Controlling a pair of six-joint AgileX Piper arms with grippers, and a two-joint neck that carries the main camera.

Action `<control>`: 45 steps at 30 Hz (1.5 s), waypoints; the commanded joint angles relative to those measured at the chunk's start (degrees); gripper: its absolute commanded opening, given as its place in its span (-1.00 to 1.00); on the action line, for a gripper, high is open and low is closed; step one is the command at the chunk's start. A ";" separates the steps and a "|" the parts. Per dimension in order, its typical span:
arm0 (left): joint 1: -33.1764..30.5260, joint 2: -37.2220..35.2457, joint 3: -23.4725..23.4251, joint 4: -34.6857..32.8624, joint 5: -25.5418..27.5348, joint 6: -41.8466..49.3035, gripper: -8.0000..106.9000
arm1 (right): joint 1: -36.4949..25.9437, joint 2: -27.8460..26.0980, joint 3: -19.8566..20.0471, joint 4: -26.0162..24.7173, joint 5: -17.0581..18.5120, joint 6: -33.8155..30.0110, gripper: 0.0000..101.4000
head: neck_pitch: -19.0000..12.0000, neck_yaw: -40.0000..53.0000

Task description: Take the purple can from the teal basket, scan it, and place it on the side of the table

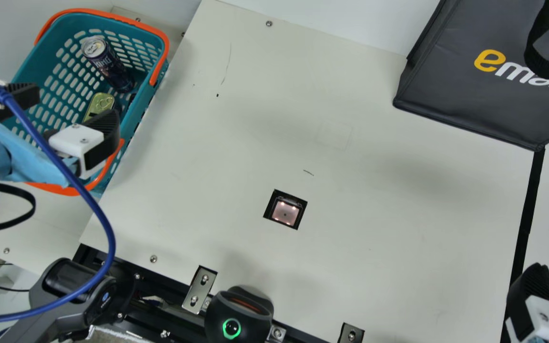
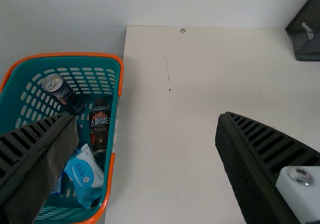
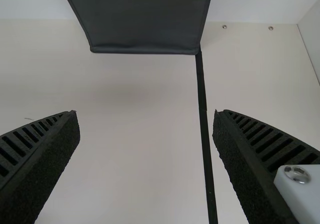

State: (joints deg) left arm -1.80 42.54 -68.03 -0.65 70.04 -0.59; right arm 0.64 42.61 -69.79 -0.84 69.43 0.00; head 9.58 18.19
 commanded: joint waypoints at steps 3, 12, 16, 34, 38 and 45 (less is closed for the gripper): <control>0.00 0.00 0.00 0.00 0.00 0.00 0.71 | 0.00 0.00 0.00 0.00 0.00 0.00 0.87 | -1.66 0.23; 0.26 0.16 0.02 -0.03 -0.14 -0.41 0.71 | 0.00 0.00 0.00 0.00 0.00 0.00 0.87 | -1.66 0.23; 1.97 0.78 -0.02 0.12 -0.49 -2.13 0.71 | 0.00 0.00 0.00 0.00 0.00 0.00 0.87 | -1.66 0.23; 17.16 6.03 2.90 1.63 -4.73 -4.98 0.71 | 0.00 0.00 0.00 0.00 0.00 0.00 0.87 | -1.66 0.23; 21.68 8.21 2.84 0.86 -5.90 -2.17 0.71 | 0.00 0.00 0.00 0.00 0.00 0.00 0.87 | -1.66 0.23; 28.28 12.20 2.68 -0.80 -7.94 3.77 0.71 | 0.00 0.00 0.00 0.00 0.00 0.00 0.87 | -1.66 0.23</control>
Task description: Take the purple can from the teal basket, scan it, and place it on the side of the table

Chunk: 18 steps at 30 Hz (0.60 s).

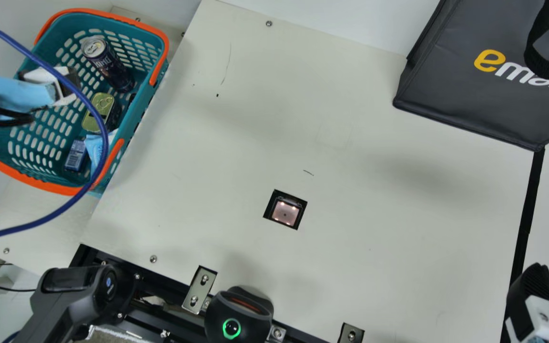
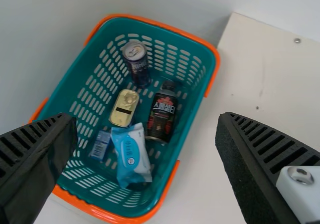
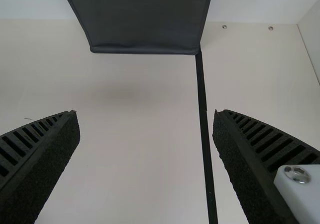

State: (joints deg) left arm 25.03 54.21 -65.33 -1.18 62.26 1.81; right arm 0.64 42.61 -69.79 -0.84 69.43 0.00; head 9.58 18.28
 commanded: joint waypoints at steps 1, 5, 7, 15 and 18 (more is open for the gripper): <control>2.42 1.13 0.04 -0.58 -0.51 2.34 0.71 | 0.00 0.00 0.00 0.00 0.00 0.00 0.87 | -1.66 0.14; 5.60 3.68 0.25 -1.73 -1.95 6.13 0.71 | 0.00 0.00 0.00 0.00 0.00 0.00 0.87 | -1.66 0.14; 7.06 5.13 0.31 -2.40 -2.82 8.13 0.71 | 0.00 0.00 0.00 0.00 0.00 0.00 0.87 | -1.66 0.14; 10.63 12.23 0.68 -4.68 -7.54 14.60 0.71 | 0.00 0.00 0.00 0.00 0.00 0.00 0.87 | -1.66 0.14; 10.86 15.17 0.77 -4.88 -9.40 15.90 0.71 | 0.00 0.00 0.00 0.00 0.00 0.00 0.87 | -1.66 0.14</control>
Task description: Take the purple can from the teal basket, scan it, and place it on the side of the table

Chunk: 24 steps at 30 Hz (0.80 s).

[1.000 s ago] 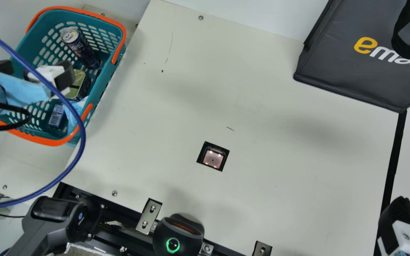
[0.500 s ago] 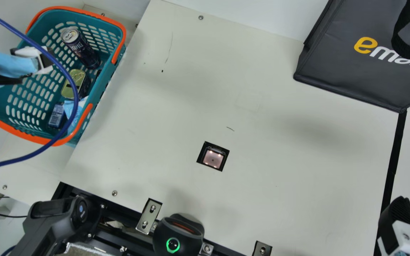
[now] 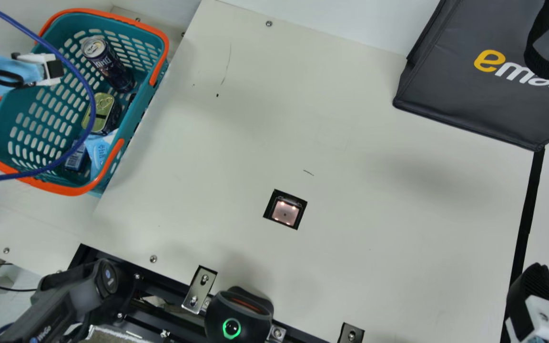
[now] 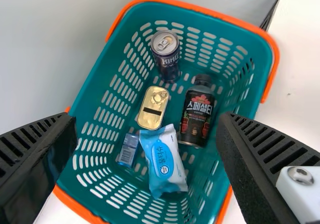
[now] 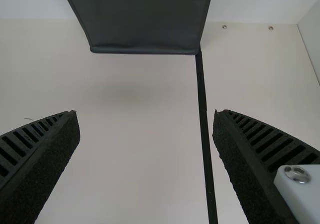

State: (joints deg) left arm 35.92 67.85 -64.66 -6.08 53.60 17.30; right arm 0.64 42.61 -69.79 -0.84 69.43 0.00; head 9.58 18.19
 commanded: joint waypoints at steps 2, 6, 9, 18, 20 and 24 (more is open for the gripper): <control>-0.14 3.51 0.07 -0.02 -1.92 1.01 0.71 | 0.00 0.00 0.00 0.00 0.00 0.00 0.87 | -1.66 0.23; -0.89 7.75 -0.39 0.13 -3.93 1.86 0.71 | 0.00 0.00 0.00 0.00 0.00 0.00 0.87 | -1.66 0.23; -1.62 10.96 -1.05 0.03 -4.78 2.64 0.71 | 0.00 0.00 0.00 0.00 0.00 0.00 0.87 | -1.66 0.23; -2.79 20.37 -3.20 -2.52 -7.70 6.75 0.71 | 0.00 0.00 0.00 0.00 0.00 0.00 0.87 | -1.66 0.23; -2.96 22.23 -3.68 -2.52 -8.02 7.41 0.71 | 0.00 0.00 0.00 0.00 0.00 0.00 0.87 | -1.66 0.23; -3.47 25.50 -4.47 -1.74 -8.28 7.79 0.71 | 0.00 0.00 0.00 0.00 0.00 0.00 0.87 | -1.66 0.23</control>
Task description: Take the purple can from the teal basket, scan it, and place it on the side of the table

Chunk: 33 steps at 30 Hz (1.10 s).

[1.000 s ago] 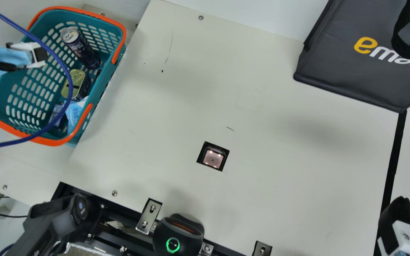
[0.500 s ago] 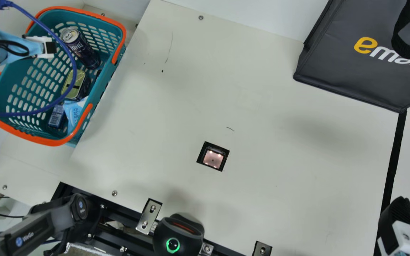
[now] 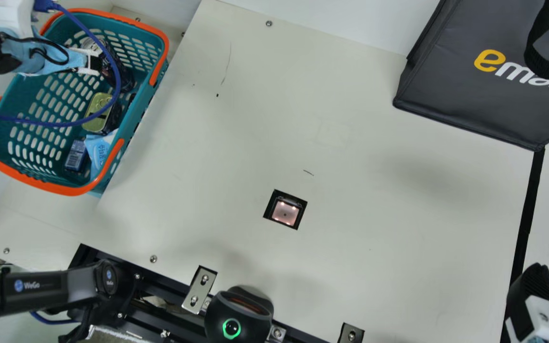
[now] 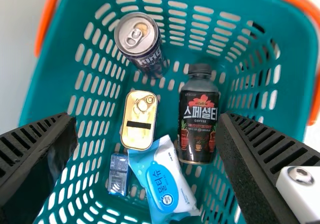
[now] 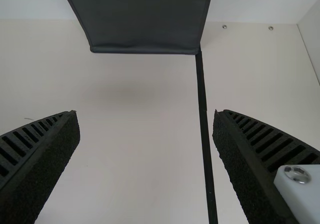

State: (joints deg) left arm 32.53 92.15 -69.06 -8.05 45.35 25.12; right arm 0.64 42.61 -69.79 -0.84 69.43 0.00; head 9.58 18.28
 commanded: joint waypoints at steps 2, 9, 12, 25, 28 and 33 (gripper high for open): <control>-0.39 2.67 -0.39 0.72 -0.17 -0.15 0.71 | 0.00 0.00 0.00 0.00 0.00 0.00 0.87 | -1.66 0.14; -1.48 6.89 -0.70 2.37 -1.48 -1.89 0.71 | 0.00 0.00 0.00 0.00 0.00 0.00 0.87 | -1.66 0.14; -1.83 8.24 -0.30 2.85 -3.15 -3.67 0.71 | 0.00 0.00 0.00 0.00 0.00 0.00 0.87 | -1.66 0.14; -3.34 11.03 3.71 3.62 -13.48 -19.16 0.71 | 0.00 0.00 0.00 0.00 0.00 0.00 0.87 | -1.66 0.14; -3.92 11.31 4.81 3.90 -16.03 -22.72 0.71 | 0.00 0.00 0.00 0.00 0.00 0.00 0.87 | -1.66 0.14; -4.66 12.22 5.88 5.33 -19.21 -28.28 0.71 | 0.00 0.00 0.00 0.00 0.00 0.00 0.87 | -1.66 0.14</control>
State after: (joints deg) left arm 27.94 104.20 -63.15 -3.07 26.87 -0.93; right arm 0.64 42.61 -69.79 -0.84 69.43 0.00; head 9.58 18.19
